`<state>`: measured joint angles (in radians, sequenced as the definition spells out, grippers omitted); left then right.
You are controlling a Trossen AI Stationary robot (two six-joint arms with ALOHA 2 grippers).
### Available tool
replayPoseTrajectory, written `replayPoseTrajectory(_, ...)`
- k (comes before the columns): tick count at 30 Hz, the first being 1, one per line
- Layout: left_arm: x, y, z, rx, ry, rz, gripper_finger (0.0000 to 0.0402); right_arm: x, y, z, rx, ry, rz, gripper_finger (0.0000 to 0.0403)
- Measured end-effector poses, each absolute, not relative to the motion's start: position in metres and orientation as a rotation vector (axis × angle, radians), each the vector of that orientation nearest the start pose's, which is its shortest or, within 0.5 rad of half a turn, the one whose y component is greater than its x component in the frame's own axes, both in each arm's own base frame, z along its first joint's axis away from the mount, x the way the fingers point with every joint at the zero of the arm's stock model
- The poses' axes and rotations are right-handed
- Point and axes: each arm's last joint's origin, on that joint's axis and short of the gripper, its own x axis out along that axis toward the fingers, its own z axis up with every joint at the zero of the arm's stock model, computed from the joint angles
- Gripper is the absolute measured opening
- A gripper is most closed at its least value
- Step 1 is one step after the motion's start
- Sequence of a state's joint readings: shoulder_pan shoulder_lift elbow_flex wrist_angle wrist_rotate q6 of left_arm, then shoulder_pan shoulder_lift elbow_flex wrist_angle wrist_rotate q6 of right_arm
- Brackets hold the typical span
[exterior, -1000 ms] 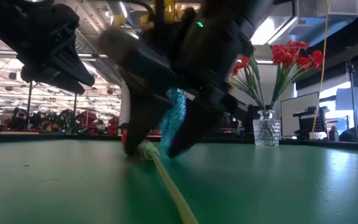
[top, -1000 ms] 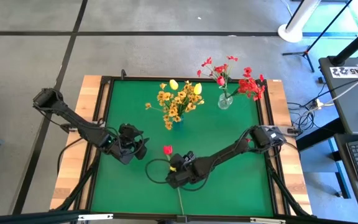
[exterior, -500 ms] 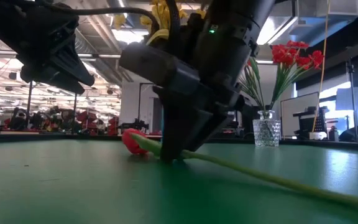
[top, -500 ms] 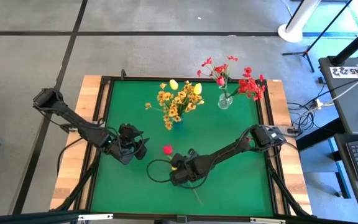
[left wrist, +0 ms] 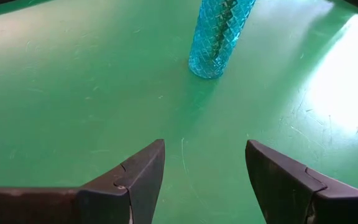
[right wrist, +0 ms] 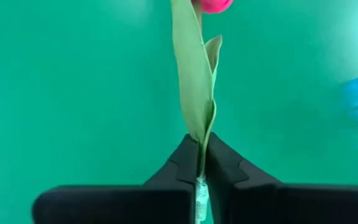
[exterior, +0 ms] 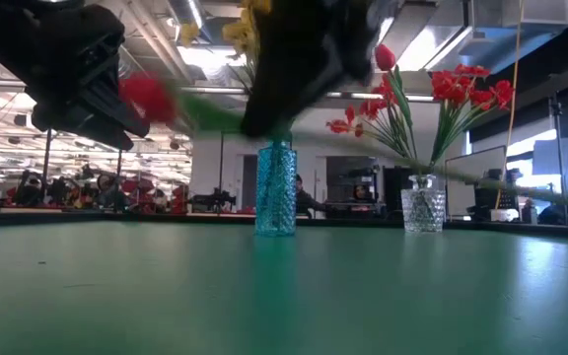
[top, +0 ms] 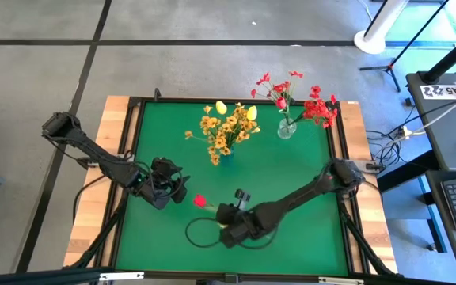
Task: Sort flowers into vase by color
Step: Put the red flower into the transparent vase
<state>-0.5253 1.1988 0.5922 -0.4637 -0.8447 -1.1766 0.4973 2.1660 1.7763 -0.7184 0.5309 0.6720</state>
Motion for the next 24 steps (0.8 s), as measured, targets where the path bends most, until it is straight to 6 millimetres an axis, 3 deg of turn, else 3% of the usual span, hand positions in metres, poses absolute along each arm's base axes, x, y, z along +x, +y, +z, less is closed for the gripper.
replayPoseTrajectory(5, 0.184, -0.082, 0.182, -0.414, 0.534, 0.693, 0.0218, 0.386, 0.215, 0.244, -0.02, 0.765, -0.393, 0.0007)
replayPoseTrajectory(8, 0.184, -0.082, 0.182, -0.414, 0.533, 0.693, 0.0218, 0.377, 0.218, 0.256, -0.049, 0.726, -0.34, 0.0007)
replayPoseTrajectory(12, 0.184, -0.082, 0.182, -0.413, 0.534, 0.694, 0.0218, 0.379, 0.23, 0.264, -0.017, 0.643, -0.056, 0.0006)
replayPoseTrajectory(16, 0.184, -0.082, 0.182, -0.411, 0.532, 0.696, 0.0218, 0.386, 0.242, 0.259, -0.003, 0.492, 0.236, 0.0005)
replayPoseTrajectory(19, 0.184, -0.082, 0.182, -0.409, 0.538, 0.695, 0.0218, 0.387, 0.242, 0.26, -0.001, 0.393, 0.241, 0.0005)
replayPoseTrajectory(24, 0.183, -0.082, 0.182, -0.404, 0.546, 0.696, 0.0218, 0.378, 0.228, 0.271, -0.072, 0.274, 0.061, 0.0004)
